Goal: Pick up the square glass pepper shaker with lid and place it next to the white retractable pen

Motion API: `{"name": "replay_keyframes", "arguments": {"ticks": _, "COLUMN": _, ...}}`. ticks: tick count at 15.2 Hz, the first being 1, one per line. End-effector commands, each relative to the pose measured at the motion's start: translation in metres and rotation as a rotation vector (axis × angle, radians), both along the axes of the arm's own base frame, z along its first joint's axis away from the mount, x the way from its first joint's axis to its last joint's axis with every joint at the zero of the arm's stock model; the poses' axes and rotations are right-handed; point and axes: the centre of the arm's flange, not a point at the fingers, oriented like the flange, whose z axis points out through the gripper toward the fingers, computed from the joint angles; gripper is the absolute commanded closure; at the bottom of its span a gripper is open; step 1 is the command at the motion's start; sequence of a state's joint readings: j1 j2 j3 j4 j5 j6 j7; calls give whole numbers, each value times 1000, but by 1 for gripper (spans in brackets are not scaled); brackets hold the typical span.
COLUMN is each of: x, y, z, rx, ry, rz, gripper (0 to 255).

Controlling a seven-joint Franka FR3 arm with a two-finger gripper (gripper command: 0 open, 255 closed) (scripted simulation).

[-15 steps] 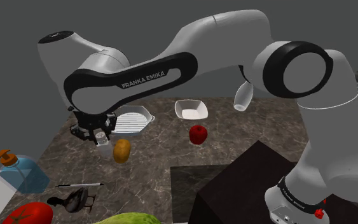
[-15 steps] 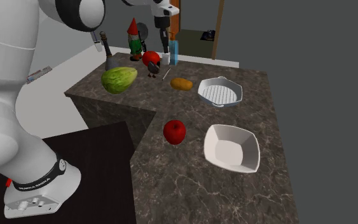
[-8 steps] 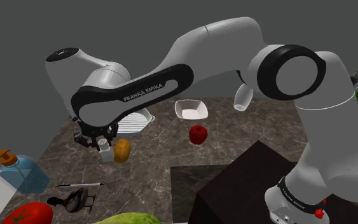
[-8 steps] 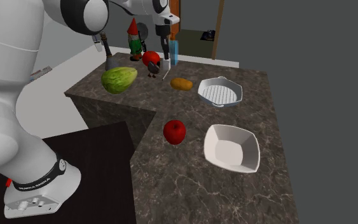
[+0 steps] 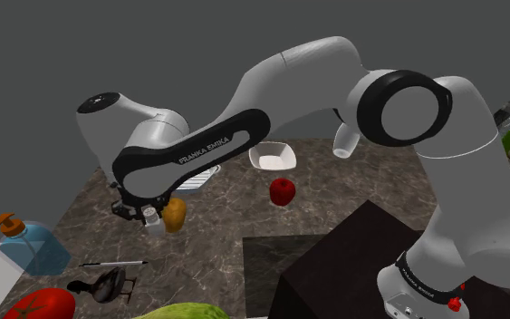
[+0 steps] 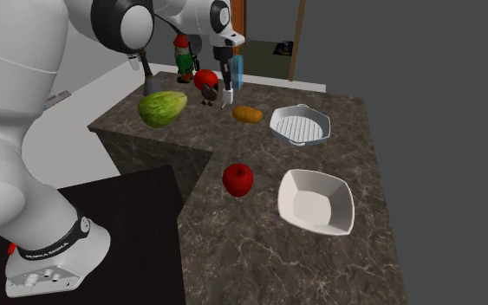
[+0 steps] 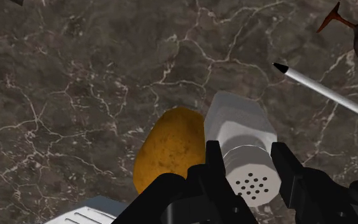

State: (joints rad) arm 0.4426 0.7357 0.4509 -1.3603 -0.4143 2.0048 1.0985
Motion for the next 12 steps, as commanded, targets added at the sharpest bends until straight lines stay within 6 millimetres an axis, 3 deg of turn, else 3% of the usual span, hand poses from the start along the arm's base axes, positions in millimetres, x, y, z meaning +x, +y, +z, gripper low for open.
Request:
{"name": "replay_keyframes", "arguments": {"ticks": 1, "x": 0, "y": 0, "z": -11, "rx": 0, "ry": 0, "rz": 0, "gripper": 255}}
{"name": "replay_keyframes", "arguments": {"ticks": 10, "x": 0, "y": 0, "z": -59, "rx": 0, "ry": 0, "rz": 0, "gripper": 255}}
{"name": "replay_keyframes", "arguments": {"ticks": 12, "x": -1, "y": 0, "z": -60, "rx": 0, "ry": 0, "rz": 0, "gripper": 255}}
